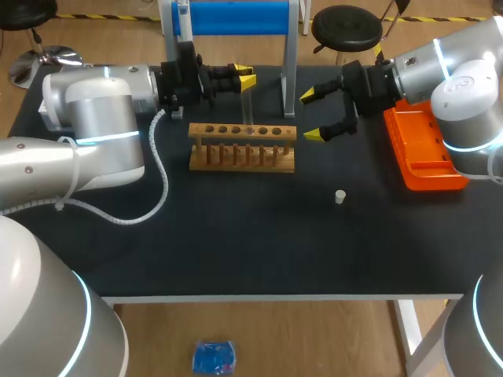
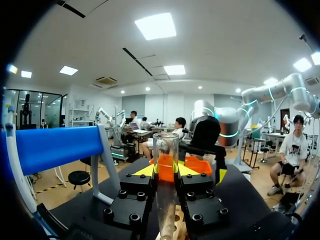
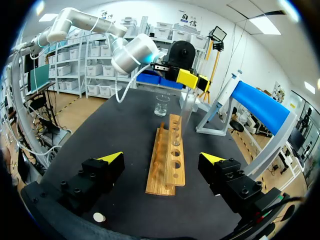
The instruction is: Invert the test tube, pick up the pipette, mount the tip to pipette, aspirate from beaker and dispense into the tube, eject the tip, return the pipette, and cap with the stopper.
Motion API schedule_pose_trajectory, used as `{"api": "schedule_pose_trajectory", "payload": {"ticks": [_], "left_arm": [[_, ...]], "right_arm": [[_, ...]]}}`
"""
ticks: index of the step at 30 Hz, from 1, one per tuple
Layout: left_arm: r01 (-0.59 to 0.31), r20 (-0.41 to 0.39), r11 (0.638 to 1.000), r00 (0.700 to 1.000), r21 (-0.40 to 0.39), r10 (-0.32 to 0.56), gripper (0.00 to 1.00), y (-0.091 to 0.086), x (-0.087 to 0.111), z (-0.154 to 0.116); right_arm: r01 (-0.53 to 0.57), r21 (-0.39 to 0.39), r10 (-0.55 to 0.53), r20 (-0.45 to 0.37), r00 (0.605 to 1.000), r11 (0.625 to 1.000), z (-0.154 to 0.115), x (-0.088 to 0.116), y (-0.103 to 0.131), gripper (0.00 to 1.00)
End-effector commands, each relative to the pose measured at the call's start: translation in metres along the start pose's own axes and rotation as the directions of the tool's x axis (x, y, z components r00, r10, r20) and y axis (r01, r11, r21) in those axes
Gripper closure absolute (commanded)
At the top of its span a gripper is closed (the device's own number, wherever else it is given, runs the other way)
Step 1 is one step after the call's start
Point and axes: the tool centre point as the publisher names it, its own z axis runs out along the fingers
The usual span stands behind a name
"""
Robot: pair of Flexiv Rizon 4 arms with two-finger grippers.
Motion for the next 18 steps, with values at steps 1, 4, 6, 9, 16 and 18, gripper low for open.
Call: {"api": "schedule_pose_trajectory", "payload": {"ticks": [1, 4, 6, 9, 16, 18], "left_arm": [[-0.002, 0.004, 1.000, 1.000, -0.007, 0.002, 1.00, 0.005, -0.002, 0.004], [0.001, 0.004, 1.000, 1.000, -0.004, -0.001, 1.00, 0.010, -0.003, 0.005], [0.003, 0.006, 1.000, 1.000, -0.008, -0.003, 1.00, 0.011, -0.003, 0.005], [0.001, 0.009, 1.000, 1.000, -0.009, -0.001, 1.00, 0.014, -0.004, 0.005], [0.003, 0.021, 1.000, 1.000, -0.019, -0.002, 1.00, 0.021, -0.005, 0.004], [0.005, 0.026, 1.000, 1.000, -0.021, -0.004, 1.00, 0.022, -0.005, 0.004]], "right_arm": [[0.000, 0.002, 0.000, 0.001, 1.000, 1.000, -0.001, 0.001, 0.000, 0.00], [0.000, 0.002, 0.000, 0.001, 1.000, 1.000, -0.001, 0.001, 0.000, 0.00], [0.000, 0.002, 0.000, 0.001, 1.000, 1.000, -0.001, 0.001, 0.000, 0.00], [0.000, 0.002, 0.000, 0.001, 1.000, 1.000, -0.001, 0.001, 0.000, 0.00], [0.000, 0.002, 0.000, 0.001, 1.000, 1.000, -0.001, 0.001, 0.000, 0.00], [0.000, 0.002, 0.000, 0.001, 1.000, 1.000, -0.001, 0.001, 0.000, 0.00]]}}
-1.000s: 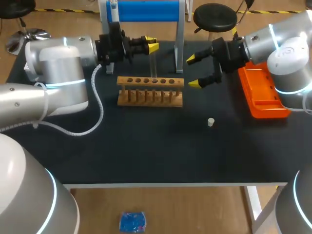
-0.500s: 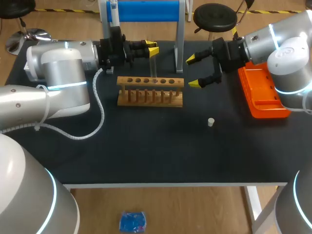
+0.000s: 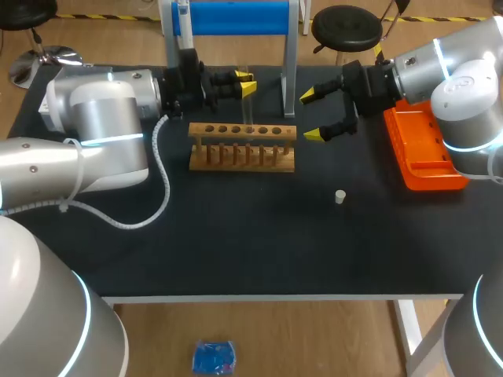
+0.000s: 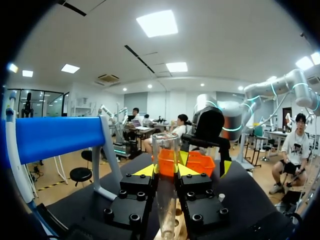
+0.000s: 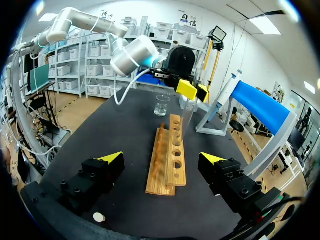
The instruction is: Invert the test tube, pick up the pipette, mount the tip to pipette, aspirate from beaker and dispense into the tube, eject the tip, return the pipette, and cap with the stopper.
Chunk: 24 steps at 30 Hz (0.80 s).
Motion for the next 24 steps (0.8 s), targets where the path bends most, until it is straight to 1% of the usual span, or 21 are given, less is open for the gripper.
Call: {"api": "schedule_pose_trajectory", "payload": {"ticks": [1, 4, 5, 20, 24], "left_arm": [[0.001, 0.006, 1.000, 1.000, 0.001, -0.001, 1.00, 0.003, -0.001, 0.001], [0.004, 0.008, 1.000, 1.000, -0.016, -0.003, 1.00, 0.006, 0.000, 0.002], [0.003, 0.008, 0.999, 1.000, -0.034, -0.003, 1.00, 0.008, -0.001, 0.002], [0.034, 0.022, 0.998, 0.999, -0.049, -0.033, 1.00, 0.022, -0.003, 0.004], [0.044, 0.022, 0.997, 0.999, -0.070, -0.043, 1.00, 0.027, -0.004, 0.004]], "right_arm": [[0.000, 0.002, 0.000, 0.001, 1.000, 1.000, -0.001, 0.001, 0.000, 0.00], [0.000, 0.002, 0.000, 0.001, 1.000, 1.000, -0.001, 0.001, 0.000, 0.00], [0.000, 0.002, 0.000, 0.001, 1.000, 1.000, -0.001, 0.001, 0.000, 0.00], [0.000, 0.002, 0.000, 0.001, 1.000, 1.000, -0.001, 0.001, 0.000, 0.00], [0.000, 0.002, 0.000, 0.001, 1.000, 1.000, -0.001, 0.001, 0.000, 0.00]]}}
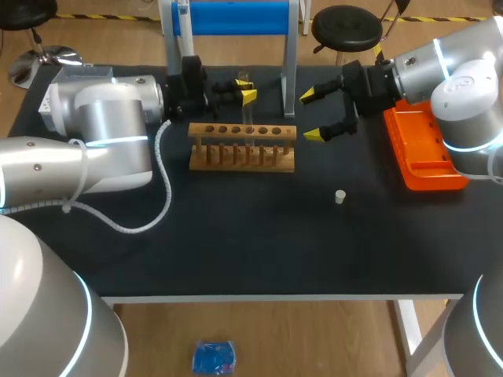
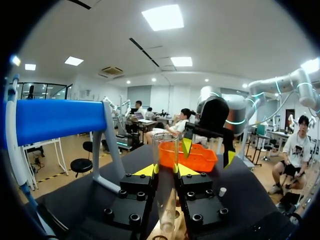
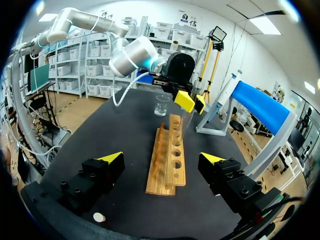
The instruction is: Invert the test tube, pick up the pipette, mount the tip to pipette, aspirate from beaker and dispense into the tube, eject the tip, return the pipette, and cap with the stopper.
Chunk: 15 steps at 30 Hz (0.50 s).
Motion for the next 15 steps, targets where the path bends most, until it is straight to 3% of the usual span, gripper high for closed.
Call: {"api": "schedule_pose_trajectory", "payload": {"ticks": [1, 8, 15], "left_arm": [[0.005, -0.003, 1.000, 1.000, -0.014, -0.005, 1.00, 0.004, -0.002, 0.003], [0.015, -0.009, 0.999, 1.000, -0.051, -0.015, 1.00, 0.012, -0.003, 0.006], [0.005, -0.008, 0.990, 1.000, -0.141, -0.007, 1.00, 0.019, -0.003, 0.008]], "right_arm": [[0.000, 0.002, 0.000, 0.001, 1.000, 1.000, -0.001, 0.001, 0.000, 0.00], [0.000, 0.002, 0.000, 0.001, 1.000, 1.000, -0.001, 0.001, 0.000, 0.00], [0.000, 0.002, 0.000, 0.001, 1.000, 1.000, -0.001, 0.001, 0.000, 0.00]]}}
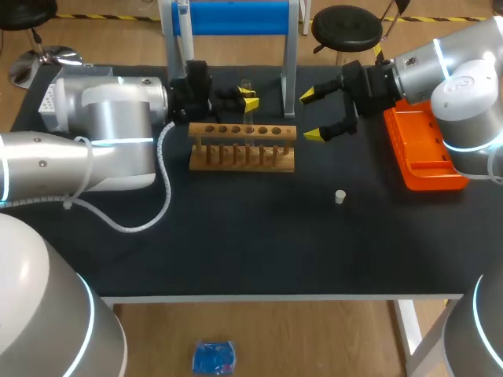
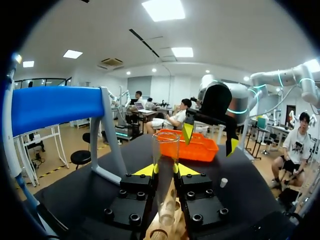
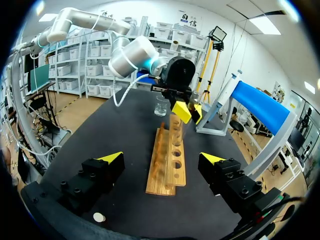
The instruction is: Invert the test tube, pick up the pipette, mount the tip to pipette, aspirate from beaker and dispense into the tube, eject the tip, return the pipette, and cap with the stopper.
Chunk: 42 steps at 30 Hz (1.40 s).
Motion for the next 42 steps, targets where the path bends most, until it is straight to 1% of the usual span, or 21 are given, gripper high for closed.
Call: {"api": "schedule_pose_trajectory", "payload": {"ticks": [1, 11, 21, 22, 23, 24, 29, 32, 37, 38, 42], "left_arm": [[0.001, -0.008, 0.999, 1.000, -0.053, -0.001, 1.00, 0.000, -0.003, 0.001], [0.006, 0.005, 0.995, 1.000, -0.096, -0.005, 1.00, 0.005, -0.003, -0.001], [0.004, -0.001, 0.995, 1.000, -0.103, -0.004, 1.00, 0.004, 0.000, -0.002], [0.005, -0.002, 0.994, 1.000, -0.105, -0.005, 0.68, 0.004, 0.000, -0.001], [0.011, 0.002, 0.994, 1.000, -0.109, -0.011, 0.10, 0.004, 0.000, -0.001], [0.011, 0.002, 0.994, 1.000, -0.109, -0.011, 0.00, 0.004, 0.000, -0.001], [0.010, 0.007, 0.993, 1.000, -0.119, -0.009, 0.00, 0.002, 0.001, -0.004], [0.008, 0.008, 0.990, 1.000, -0.140, -0.007, 0.00, 0.001, 0.003, -0.006], [0.013, 0.027, 0.981, 1.000, -0.192, -0.008, 0.00, -0.003, 0.005, -0.012], [0.009, 0.030, 0.977, 1.000, -0.213, -0.003, 0.00, -0.003, 0.005, -0.013], [0.012, 0.046, 0.969, 0.999, -0.248, -0.001, 0.00, -0.011, 0.006, -0.022]], "right_arm": [[0.000, 0.002, 0.000, 0.001, 1.000, 1.000, -0.001, 0.001, 0.000, 0.00], [0.000, 0.002, 0.000, 0.001, 1.000, 1.000, -0.001, 0.001, 0.000, 0.00], [0.000, 0.002, 0.000, 0.001, 1.000, 1.000, -0.001, 0.001, 0.000, 0.00], [0.000, 0.002, 0.000, 0.001, 1.000, 1.000, -0.001, 0.001, 0.000, 0.00], [0.000, 0.002, 0.000, 0.001, 1.000, 1.000, -0.001, 0.001, 0.000, 0.00], [0.000, 0.002, 0.000, 0.001, 1.000, 1.000, -0.001, 0.001, 0.000, 0.00], [0.000, 0.002, 0.000, 0.001, 1.000, 1.000, -0.001, 0.001, 0.000, 0.00], [0.000, 0.002, 0.000, 0.001, 1.000, 1.000, -0.001, 0.001, 0.000, 0.00], [0.000, 0.002, 0.000, 0.001, 1.000, 1.000, -0.001, 0.001, 0.000, 0.00], [0.000, 0.002, 0.000, 0.001, 1.000, 1.000, -0.001, 0.001, 0.000, 0.00], [0.000, 0.002, 0.000, 0.001, 1.000, 1.000, -0.001, 0.001, 0.000, 0.00]]}}
